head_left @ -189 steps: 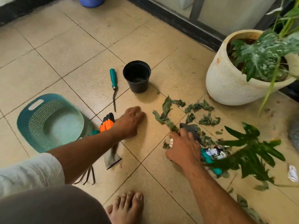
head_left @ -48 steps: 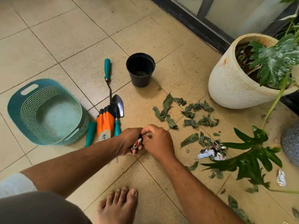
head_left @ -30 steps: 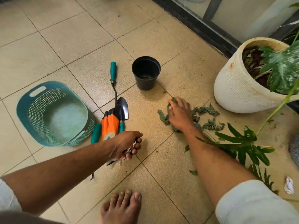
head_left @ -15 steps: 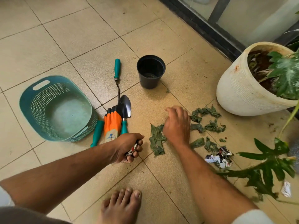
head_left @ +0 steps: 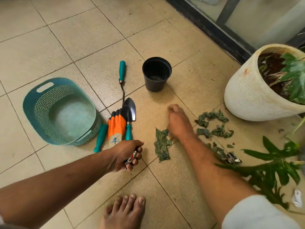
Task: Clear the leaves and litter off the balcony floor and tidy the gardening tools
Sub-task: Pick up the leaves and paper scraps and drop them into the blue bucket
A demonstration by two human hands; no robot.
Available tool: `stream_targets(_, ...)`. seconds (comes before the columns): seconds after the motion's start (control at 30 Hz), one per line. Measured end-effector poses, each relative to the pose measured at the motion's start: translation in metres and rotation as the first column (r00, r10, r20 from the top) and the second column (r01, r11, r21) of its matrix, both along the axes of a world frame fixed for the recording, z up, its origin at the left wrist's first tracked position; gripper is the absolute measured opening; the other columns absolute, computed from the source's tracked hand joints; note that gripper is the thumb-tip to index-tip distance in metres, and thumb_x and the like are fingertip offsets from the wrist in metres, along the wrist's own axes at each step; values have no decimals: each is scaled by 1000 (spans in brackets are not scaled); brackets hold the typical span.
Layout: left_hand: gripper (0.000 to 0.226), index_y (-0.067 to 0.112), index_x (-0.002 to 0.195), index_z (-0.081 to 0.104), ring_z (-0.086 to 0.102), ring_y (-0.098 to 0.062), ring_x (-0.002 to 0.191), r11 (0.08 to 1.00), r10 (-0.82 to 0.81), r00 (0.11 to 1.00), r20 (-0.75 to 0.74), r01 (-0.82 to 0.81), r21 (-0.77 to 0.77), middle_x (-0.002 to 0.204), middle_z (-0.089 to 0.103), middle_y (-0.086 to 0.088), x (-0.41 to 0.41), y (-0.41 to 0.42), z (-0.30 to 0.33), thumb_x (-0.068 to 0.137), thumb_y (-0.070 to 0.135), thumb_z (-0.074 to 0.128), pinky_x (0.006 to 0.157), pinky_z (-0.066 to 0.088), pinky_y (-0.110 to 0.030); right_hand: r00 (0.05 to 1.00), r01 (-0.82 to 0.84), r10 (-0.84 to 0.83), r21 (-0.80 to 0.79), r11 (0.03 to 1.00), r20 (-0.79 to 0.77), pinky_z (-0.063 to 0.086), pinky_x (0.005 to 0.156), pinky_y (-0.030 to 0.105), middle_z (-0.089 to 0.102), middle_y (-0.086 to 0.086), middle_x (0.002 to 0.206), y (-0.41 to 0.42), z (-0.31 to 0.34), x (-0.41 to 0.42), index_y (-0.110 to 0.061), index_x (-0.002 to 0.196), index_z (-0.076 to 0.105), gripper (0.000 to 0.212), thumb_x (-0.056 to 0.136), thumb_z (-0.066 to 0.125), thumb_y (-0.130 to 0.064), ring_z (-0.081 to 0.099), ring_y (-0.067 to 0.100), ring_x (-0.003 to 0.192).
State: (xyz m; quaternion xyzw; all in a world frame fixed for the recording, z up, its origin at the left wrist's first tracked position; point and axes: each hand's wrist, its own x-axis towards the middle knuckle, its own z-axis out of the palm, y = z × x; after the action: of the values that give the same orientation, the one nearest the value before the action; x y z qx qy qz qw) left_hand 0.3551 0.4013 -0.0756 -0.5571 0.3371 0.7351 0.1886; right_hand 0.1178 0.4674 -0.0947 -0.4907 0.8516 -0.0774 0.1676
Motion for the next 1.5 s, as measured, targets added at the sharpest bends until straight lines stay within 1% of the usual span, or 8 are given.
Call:
stream_targets(0.13,44,25,68,50,39,-13,47,1000,-28,999,-28,27,-5,64,46,2,-15,8,2,108,41,52,42,24,-20,995,-53,53,-11,999,80,54,103,30,43,-3,151,46,0,26,-19,156,45,68,94,62,4,47,13,127)
stream_targets(0.3,41,25,71,50,40,-14,47,998,-44,999,-5,43,-52,63,47,2,-17,19,1,109,41,51,42,25,-21,800,586,-502,-248,771,330,46,111,44,43,-7,150,73,12,46,-39,143,49,42,103,59,-30,48,21,134)
stream_targets(0.47,39,25,73,52,42,-14,48,996,-9,1000,11,10,-92,62,48,3,-7,23,0,109,40,51,45,25,-22,951,307,-308,28,951,21,8,124,65,0,4,175,70,-10,91,-42,165,-9,103,86,39,-88,5,30,160)
stream_targets(0.77,38,24,74,52,42,-15,49,997,-20,998,61,25,-78,63,47,2,5,28,-1,107,42,54,44,26,-23,938,-25,14,-26,999,-347,47,83,39,49,3,131,70,-33,59,-29,134,48,39,103,47,-53,48,19,108)
stream_targets(0.97,38,24,74,52,44,-15,50,997,-26,998,63,30,-75,64,49,2,-2,30,7,107,42,55,44,27,-23,936,-152,123,-64,986,-330,35,54,24,51,-5,94,102,-41,38,-26,108,53,19,104,58,-44,40,10,72)
stream_targets(1.1,37,22,73,55,48,-15,50,996,5,1000,-2,-5,-88,64,52,1,-18,32,11,107,39,57,43,32,-24,985,146,-155,-107,983,-79,47,51,24,60,-6,83,100,-31,56,-22,114,53,18,109,50,-39,52,5,63)
stream_targets(1.27,32,18,80,61,55,-16,51,986,108,990,-91,-118,-116,67,58,-1,-37,33,16,106,35,58,42,41,-24,661,743,-609,-272,611,438,34,49,19,56,-4,70,90,3,85,-10,97,59,25,110,46,-28,51,7,56)
stream_targets(1.5,29,13,95,68,61,-20,60,970,156,956,-247,-195,-142,73,63,-7,-44,43,19,104,38,60,53,50,-31,820,556,-465,-268,787,334,34,45,13,59,-10,73,78,32,126,-19,102,58,27,110,44,-40,53,-2,56)
